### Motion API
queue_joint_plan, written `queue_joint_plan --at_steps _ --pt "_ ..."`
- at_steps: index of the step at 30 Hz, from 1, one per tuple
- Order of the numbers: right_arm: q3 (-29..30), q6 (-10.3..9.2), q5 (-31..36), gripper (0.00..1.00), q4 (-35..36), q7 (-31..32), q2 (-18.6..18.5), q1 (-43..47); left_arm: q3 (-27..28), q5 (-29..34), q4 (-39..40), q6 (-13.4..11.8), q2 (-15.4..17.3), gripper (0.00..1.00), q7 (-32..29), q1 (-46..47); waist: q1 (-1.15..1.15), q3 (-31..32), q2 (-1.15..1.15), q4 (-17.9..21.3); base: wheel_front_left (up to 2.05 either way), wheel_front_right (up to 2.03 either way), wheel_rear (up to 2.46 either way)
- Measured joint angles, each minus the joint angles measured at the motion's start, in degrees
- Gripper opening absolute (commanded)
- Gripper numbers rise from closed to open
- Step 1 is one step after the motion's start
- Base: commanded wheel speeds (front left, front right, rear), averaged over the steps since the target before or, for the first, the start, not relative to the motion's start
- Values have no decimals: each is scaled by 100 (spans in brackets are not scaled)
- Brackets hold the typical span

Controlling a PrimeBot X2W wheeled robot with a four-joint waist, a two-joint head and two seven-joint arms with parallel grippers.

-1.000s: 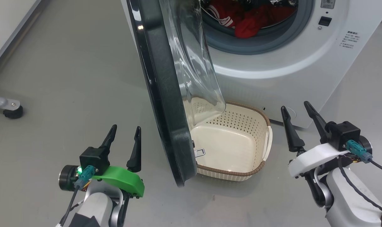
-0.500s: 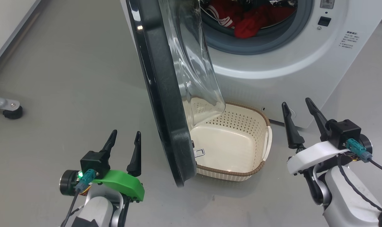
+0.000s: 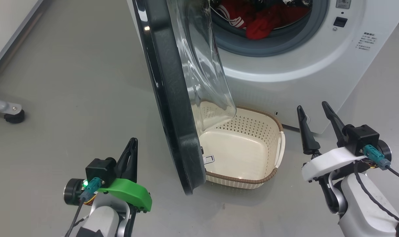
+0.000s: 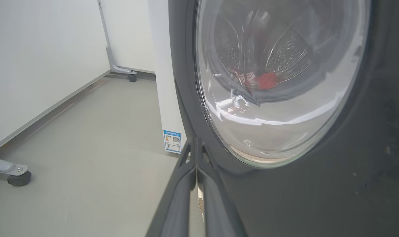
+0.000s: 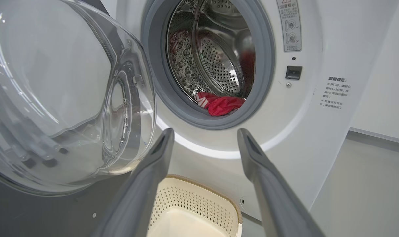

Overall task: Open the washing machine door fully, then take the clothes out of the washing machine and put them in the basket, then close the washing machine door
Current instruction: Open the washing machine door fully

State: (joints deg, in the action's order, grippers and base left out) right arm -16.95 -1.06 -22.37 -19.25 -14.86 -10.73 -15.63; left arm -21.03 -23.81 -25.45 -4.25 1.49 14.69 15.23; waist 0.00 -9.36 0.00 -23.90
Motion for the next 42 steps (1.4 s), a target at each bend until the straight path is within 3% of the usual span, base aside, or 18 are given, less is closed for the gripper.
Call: queue_joint_plan --at_steps 9,22,30,38,42 --pt "133 47 94 100 -21 0 30 103 354 -201 693 -8 5 0 0 14 0 11 0 -57 0 0 0" --pt "254 111 199 100 -24 0 162 122 723 424 2689 -46 8 0 2 296 0 117 0 -133 0 0 0" --pt "301 169 246 100 -54 0 219 220 289 536 3648 263 14 0 7 300 0 194 0 -154 0 0 0" --pt "364 218 313 100 -76 0 314 232 -760 559 3958 912 66 0 -11 27 0 218 0 -134 0 0 0" --pt "378 253 391 100 -92 0 333 246 -1265 342 4045 1058 112 0 -332 -180 0 203 0 -119 0 0 0"
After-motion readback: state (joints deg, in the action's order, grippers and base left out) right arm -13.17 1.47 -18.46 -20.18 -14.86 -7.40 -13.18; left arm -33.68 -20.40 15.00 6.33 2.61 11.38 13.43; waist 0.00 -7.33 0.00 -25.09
